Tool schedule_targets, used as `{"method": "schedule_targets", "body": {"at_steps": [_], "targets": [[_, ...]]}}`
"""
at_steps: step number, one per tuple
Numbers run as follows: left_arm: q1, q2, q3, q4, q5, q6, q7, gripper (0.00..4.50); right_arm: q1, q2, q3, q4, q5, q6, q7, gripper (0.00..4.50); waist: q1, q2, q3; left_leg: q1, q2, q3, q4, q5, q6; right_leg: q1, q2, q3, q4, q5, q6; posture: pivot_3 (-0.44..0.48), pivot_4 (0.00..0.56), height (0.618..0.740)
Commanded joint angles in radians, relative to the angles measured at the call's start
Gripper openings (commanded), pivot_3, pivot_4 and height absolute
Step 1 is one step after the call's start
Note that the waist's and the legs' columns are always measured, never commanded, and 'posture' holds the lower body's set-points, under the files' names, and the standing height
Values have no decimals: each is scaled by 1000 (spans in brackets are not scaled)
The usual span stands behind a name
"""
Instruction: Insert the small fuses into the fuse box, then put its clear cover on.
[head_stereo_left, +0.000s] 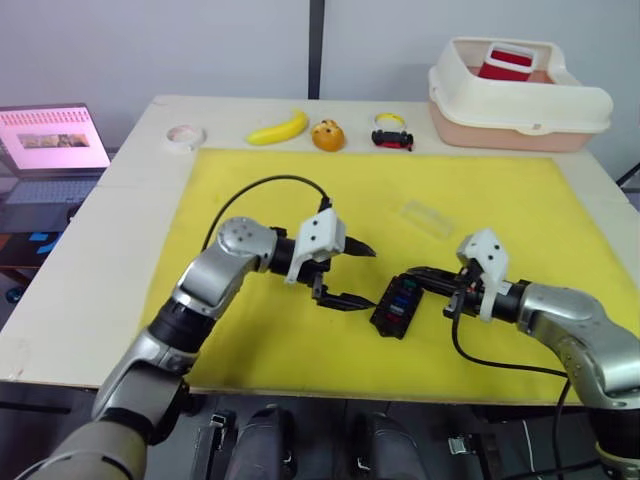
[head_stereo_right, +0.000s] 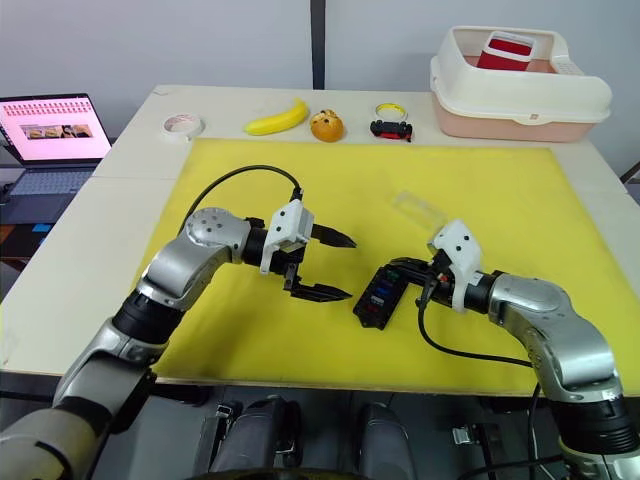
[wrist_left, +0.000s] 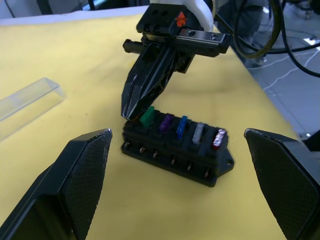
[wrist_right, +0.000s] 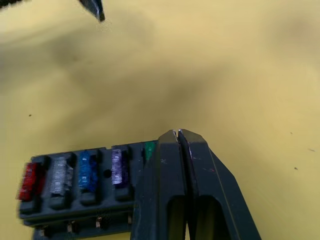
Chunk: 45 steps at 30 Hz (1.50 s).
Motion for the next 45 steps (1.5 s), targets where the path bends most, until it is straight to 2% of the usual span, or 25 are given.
{"method": "schedule_targets", "body": {"at_steps": [1,2,5,12,16,20,31,39,43,45], "targets": [[59,7,37,-139,-23,54,78,4500,-9,-37,-109,-84,60,30,-7,58,1,0,0,0,0,0,0,0,0,0,0,0,0,0,0,0,150,740],[78,10,42,-163,-18,66,101,4500,-6,-51,-130,-90,70,38,-2,58,2,0,0,0,0,0,0,0,0,0,0,0,0,0,0,0,150,740],[124,-6,63,-222,-14,134,205,4500,-2,-95,-181,-78,80,58,5,897,2,0,0,0,1,-1,1,-3,5,1,0,0,0,0,0,0,150,740],[176,-68,104,-332,-45,236,374,4500,-41,-126,-198,9,30,60,-47,4399,1,0,0,0,0,-1,2,-4,6,2,0,0,0,0,0,0,150,740],[161,-105,172,-322,-65,234,452,4500,-149,-111,-125,113,-14,55,-74,4462,-1,0,0,0,0,-1,3,-3,6,2,0,0,1,0,0,0,150,740],[136,-110,185,-291,-69,215,467,4500,-249,-101,-47,222,-56,46,-61,4462,1,0,0,0,0,-1,3,-3,5,1,0,0,1,0,0,0,150,740],[117,-108,180,-247,-38,124,499,4500,-654,-18,224,755,-291,-13,-12,4462,-1,1,0,-1,0,1,4,-1,1,1,0,0,1,0,0,0,150,740],[125,-115,169,-259,-25,118,531,4500,-780,47,295,1015,-410,-142,42,4462,-2,1,0,-1,0,1,4,-1,1,1,0,0,1,0,0,0,150,740],[130,-111,169,-264,-19,119,545,4500,-802,71,291,1063,-426,-149,70,4462,-5,1,0,-1,0,1,4,-1,1,1,0,0,1,0,0,0,150,740],[135,-109,167,-267,-20,121,547,4500,-799,77,291,1067,-435,-151,72,3927,-7,1,0,-1,0,1,4,-1,1,1,0,0,1,0,0,0,150,740]]}}
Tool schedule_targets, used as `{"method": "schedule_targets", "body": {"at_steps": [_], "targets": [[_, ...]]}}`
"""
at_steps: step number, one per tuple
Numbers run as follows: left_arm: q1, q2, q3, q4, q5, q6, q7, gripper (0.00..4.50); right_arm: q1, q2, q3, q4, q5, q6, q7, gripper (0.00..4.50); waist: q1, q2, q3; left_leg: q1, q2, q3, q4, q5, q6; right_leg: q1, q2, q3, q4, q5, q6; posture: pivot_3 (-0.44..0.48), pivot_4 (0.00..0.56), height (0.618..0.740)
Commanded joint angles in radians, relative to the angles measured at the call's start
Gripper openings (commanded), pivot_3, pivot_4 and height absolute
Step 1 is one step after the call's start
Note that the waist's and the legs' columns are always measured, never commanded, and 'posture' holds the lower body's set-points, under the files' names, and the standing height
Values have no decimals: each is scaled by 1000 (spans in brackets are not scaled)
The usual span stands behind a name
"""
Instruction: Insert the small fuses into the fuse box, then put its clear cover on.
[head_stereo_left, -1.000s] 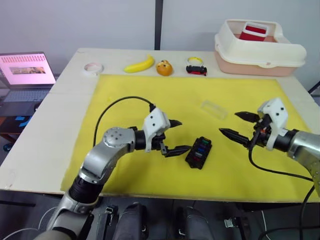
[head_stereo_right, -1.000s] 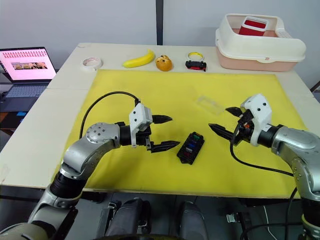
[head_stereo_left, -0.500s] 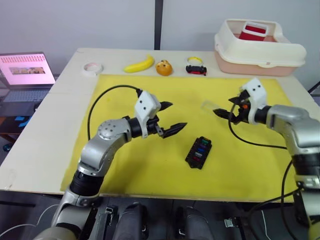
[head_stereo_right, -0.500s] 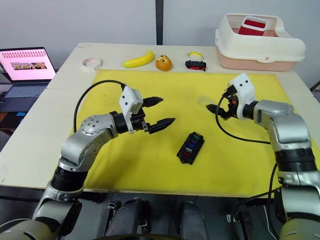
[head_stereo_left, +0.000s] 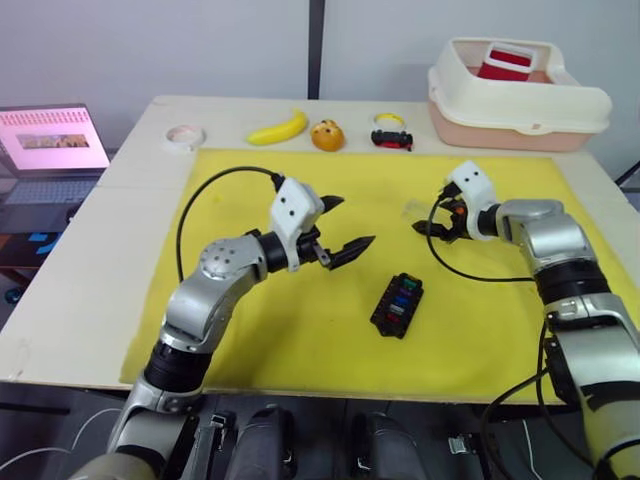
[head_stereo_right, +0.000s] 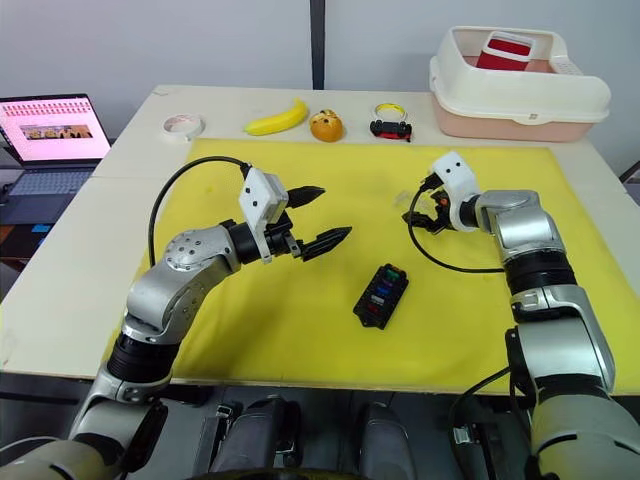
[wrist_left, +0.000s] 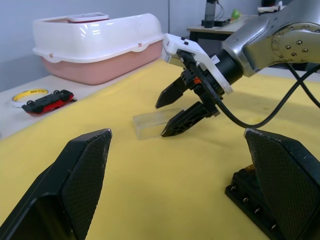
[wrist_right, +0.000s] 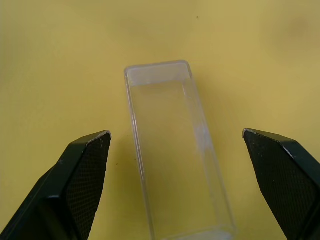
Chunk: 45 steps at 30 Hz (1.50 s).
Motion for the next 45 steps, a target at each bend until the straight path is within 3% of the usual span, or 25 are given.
{"method": "schedule_targets", "body": {"at_steps": [1,5,11,16,22,31,45], "targets": [[2,4,4,-46,6,-20,11,4500,-21,5,-15,-5,-22,-14,11,3628,-4,0,0,0,0,0,0,0,0,0,0,0,0,0,0,0,150,740],[8,5,-3,-58,0,-12,12,4500,-9,13,-35,-8,-33,-35,-7,1674,-6,0,0,0,0,0,0,0,0,0,0,0,0,0,0,0,150,740],[39,3,-19,-91,-18,26,15,4500,41,-19,-103,-116,0,-5,-10,1677,-14,0,0,0,0,0,-1,0,0,0,0,0,0,0,0,0,150,740],[188,-32,-123,-267,12,120,124,4500,305,-163,-230,-555,105,192,52,1677,-14,1,0,0,0,-1,-5,0,0,0,-2,0,-2,0,1,0,150,740],[297,-73,-256,-407,76,265,292,4500,502,-230,-325,-818,179,364,25,1677,-21,2,-1,3,1,-1,-5,-3,5,2,-2,0,-1,0,0,0,150,740],[315,-82,-377,-387,176,309,387,4500,540,-229,-368,-937,234,463,-36,1677,-16,2,-1,5,0,-1,-8,-3,5,2,-2,1,-2,0,0,0,150,740],[327,-141,-443,-310,202,342,417,4500,577,-232,-403,-1000,283,500,-87,1677,-18,2,-1,5,0,-2,-8,-3,5,2,-2,1,-2,0,-1,0,150,740]]}}
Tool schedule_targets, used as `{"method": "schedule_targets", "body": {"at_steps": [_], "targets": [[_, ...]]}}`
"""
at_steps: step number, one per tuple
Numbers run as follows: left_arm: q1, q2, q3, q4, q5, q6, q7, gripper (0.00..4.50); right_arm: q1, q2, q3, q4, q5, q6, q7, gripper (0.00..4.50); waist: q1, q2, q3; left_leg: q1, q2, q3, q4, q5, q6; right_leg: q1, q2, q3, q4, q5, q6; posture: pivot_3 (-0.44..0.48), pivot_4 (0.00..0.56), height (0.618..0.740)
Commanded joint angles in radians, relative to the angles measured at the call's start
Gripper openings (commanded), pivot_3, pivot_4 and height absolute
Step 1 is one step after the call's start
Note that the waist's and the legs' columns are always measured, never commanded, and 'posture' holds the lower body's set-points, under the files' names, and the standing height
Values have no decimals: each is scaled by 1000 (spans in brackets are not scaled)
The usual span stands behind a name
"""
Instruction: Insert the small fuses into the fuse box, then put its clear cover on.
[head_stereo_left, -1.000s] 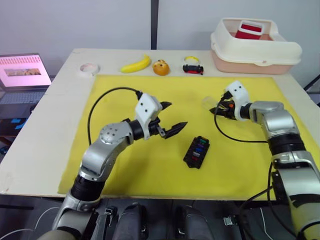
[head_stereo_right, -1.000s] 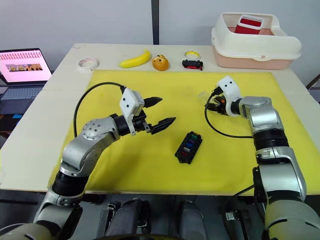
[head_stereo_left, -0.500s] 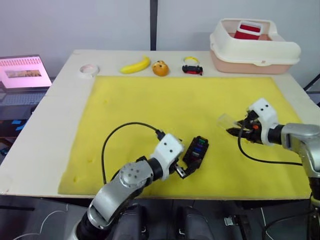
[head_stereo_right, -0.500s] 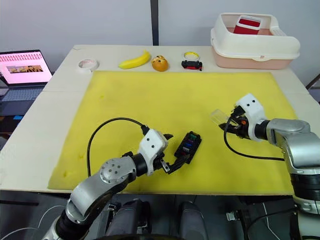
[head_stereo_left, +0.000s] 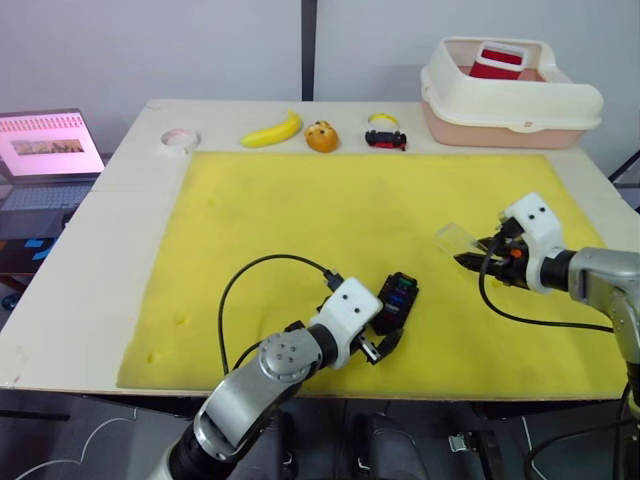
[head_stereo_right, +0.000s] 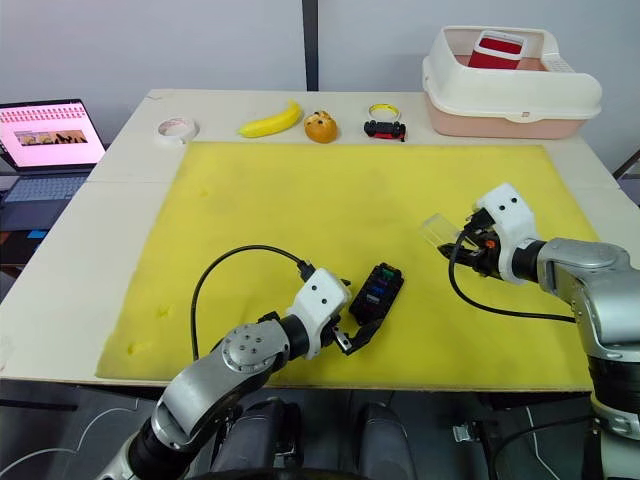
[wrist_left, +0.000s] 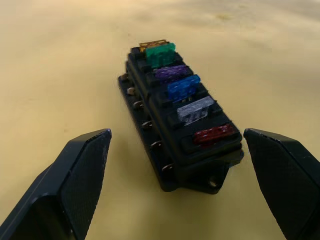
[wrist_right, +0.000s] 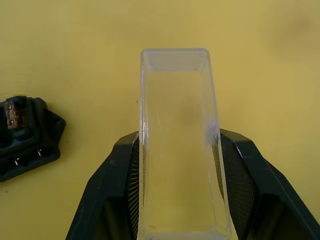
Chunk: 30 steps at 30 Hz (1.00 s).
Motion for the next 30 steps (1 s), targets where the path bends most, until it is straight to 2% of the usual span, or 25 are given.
{"method": "schedule_targets", "body": {"at_steps": [1,12,18,20,23,26,30], "targets": [[-4,-23,-32,7,18,-2,11,4500,-12,-19,-36,-35,17,-2,-10,1677,-1,0,0,0,0,0,0,0,0,0,0,0,0,0,0,0,150,740],[-18,-72,-49,99,63,-22,31,4500,-23,-39,-34,-32,45,1,-15,1677,1,0,0,0,0,0,0,0,0,0,0,0,0,0,0,0,150,740],[-34,-59,-36,145,81,-41,13,4500,-27,-42,-39,-56,71,16,-15,1677,1,0,0,0,0,0,0,0,0,0,0,0,0,0,0,0,150,740],[-53,-34,-26,153,78,-51,-18,3948,-18,-40,-46,-70,82,22,-19,1677,1,0,0,0,0,0,0,0,0,0,0,0,0,0,0,0,150,740],[-82,23,-10,157,68,-66,-86,2612,0,-39,-60,-92,96,32,-24,1677,0,0,0,0,0,-1,0,0,0,0,0,0,0,0,0,0,150,740],[-108,81,12,166,44,-86,-171,2528,20,-43,-80,-119,114,42,-24,1677,-1,0,0,0,0,0,0,0,0,0,0,0,0,0,0,0,150,740],[-186,178,49,227,-10,-158,-353,2528,49,-73,-133,-155,154,46,9,1677,-1,1,0,0,0,0,0,0,0,0,0,0,0,0,0,0,150,740]]}}
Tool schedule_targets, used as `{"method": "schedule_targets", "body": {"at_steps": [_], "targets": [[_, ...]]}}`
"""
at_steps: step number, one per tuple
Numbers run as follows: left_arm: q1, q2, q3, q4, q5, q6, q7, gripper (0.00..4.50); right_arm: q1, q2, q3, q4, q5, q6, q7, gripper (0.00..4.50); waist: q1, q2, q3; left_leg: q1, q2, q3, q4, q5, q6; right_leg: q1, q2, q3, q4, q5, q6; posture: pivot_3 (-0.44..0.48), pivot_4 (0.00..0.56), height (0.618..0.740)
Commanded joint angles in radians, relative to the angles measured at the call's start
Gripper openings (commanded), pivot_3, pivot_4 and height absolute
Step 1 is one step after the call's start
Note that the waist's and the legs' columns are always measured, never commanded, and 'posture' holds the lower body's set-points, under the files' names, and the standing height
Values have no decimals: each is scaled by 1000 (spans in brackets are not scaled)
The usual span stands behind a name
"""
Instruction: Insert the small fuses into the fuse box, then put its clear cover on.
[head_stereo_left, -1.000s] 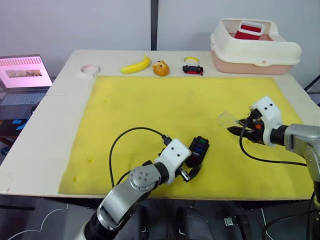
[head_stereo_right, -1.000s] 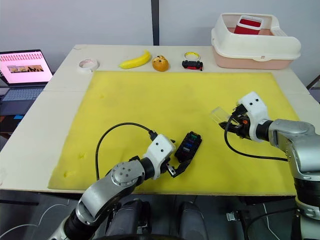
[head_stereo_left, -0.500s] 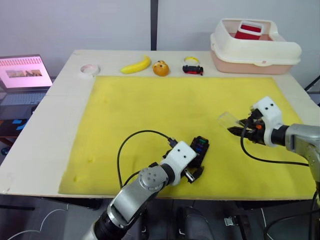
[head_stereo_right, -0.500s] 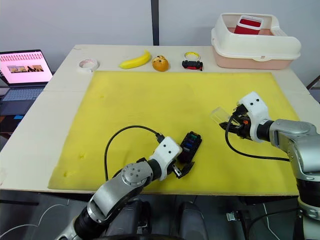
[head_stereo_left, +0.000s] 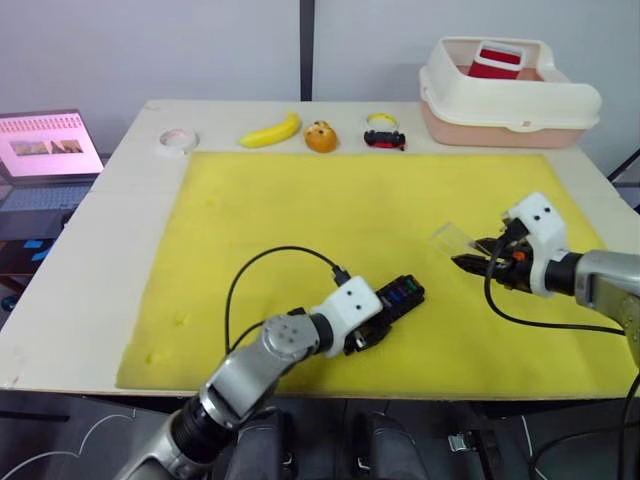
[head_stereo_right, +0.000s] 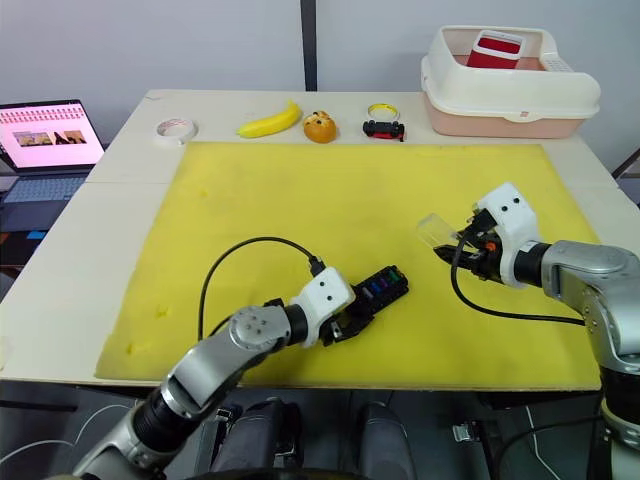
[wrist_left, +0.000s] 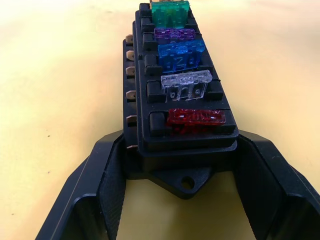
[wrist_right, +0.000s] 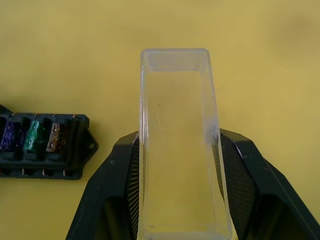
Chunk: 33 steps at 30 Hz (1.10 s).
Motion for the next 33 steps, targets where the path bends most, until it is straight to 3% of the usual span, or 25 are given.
{"method": "schedule_targets", "body": {"at_steps": [1,5,10,13,16,24,33], "targets": [[-68,76,44,74,-45,-74,-170,2528,14,-50,-83,-58,46,-7,42,1677,0,0,0,0,0,0,0,0,0,0,0,0,0,0,0,0,150,740],[-162,129,53,211,-63,-193,-329,2528,50,-93,-124,-94,90,-23,100,1677,0,0,0,0,0,0,0,0,0,0,0,0,0,0,0,0,150,740],[-292,125,40,457,-61,-416,-564,2528,72,-141,-151,-196,216,-40,231,1677,1,0,0,0,0,0,0,0,0,0,0,0,0,0,0,0,150,740],[-336,104,46,557,-64,-479,-651,2528,70,-164,-121,-234,254,-61,269,1677,0,0,0,0,0,0,0,0,0,0,0,0,-1,0,0,0,150,740],[-376,91,40,650,-42,-581,-729,2528,37,-178,-7,-252,218,-134,287,1677,0,-1,0,0,0,0,0,0,0,0,0,0,-1,0,0,0,150,740],[-387,63,60,724,-5,-675,-780,2528,-53,-157,226,-159,92,-303,330,1677,1,-1,0,-2,0,0,1,0,0,-2,0,0,-1,0,0,0,150,740],[-387,59,82,735,12,-687,-787,2528,-146,-118,384,-63,-5,-382,380,1677,0,-1,0,-2,0,1,1,0,0,-2,0,0,0,0,0,0,150,740]]}}
